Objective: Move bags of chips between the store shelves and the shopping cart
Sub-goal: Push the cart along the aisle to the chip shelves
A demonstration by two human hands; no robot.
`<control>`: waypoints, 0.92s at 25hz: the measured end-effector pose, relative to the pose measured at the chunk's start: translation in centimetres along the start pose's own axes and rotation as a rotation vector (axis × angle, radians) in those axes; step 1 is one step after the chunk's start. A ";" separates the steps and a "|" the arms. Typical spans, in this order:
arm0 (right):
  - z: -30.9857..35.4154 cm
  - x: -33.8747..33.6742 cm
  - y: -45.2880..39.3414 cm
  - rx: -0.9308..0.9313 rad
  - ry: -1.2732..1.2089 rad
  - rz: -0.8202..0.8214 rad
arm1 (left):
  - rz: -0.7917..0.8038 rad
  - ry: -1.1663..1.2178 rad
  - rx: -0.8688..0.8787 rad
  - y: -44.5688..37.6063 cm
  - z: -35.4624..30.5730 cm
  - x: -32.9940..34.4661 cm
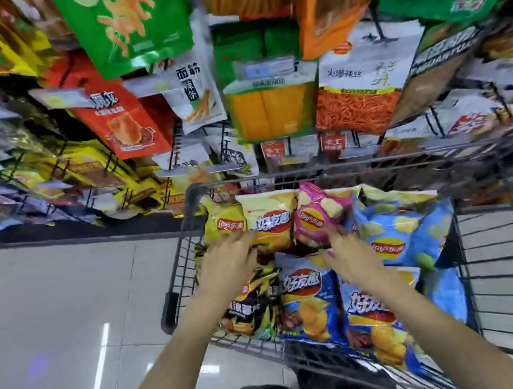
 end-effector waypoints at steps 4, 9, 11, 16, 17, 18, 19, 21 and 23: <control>-3.9 3.3 -4.3 0.118 -0.255 0.135 | 0.074 -0.019 0.001 -4.6 -1.3 0.4; -5.8 6.1 -7.6 0.226 -0.632 0.122 | 0.218 -0.001 -0.015 -8.0 -1.0 1.6; -7.1 8.5 -9.7 0.275 -0.914 0.123 | 0.242 0.001 -0.012 -8.6 -0.9 1.9; -7.6 6.0 -9.9 0.257 -0.886 -0.211 | 0.248 0.024 -0.008 -8.4 -0.7 2.8; -7.5 6.1 -10.1 0.224 -0.922 -0.253 | 0.240 0.025 0.000 -8.3 -0.8 2.8; -7.3 6.0 -10.1 0.200 -0.947 -0.287 | 0.235 0.032 0.010 -8.2 -0.9 2.8; -7.0 5.8 -10.0 0.197 -0.950 -0.317 | 0.237 0.041 0.014 -8.1 -0.8 2.9; -6.4 5.9 -10.3 0.192 -0.919 -0.344 | 0.244 0.052 0.015 -8.0 -0.2 3.2; -5.5 5.8 -10.3 0.182 -0.861 -0.365 | 0.235 0.059 0.020 -7.8 0.4 2.9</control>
Point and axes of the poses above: each hand's wrist, its own y-axis away from the middle knuckle, its own x-axis out of the palm, z = x × y, the point moved 10 cm from there along -y, towards the middle knuckle, and after that the axes turned 14 degrees about z, right-handed, at the moved point
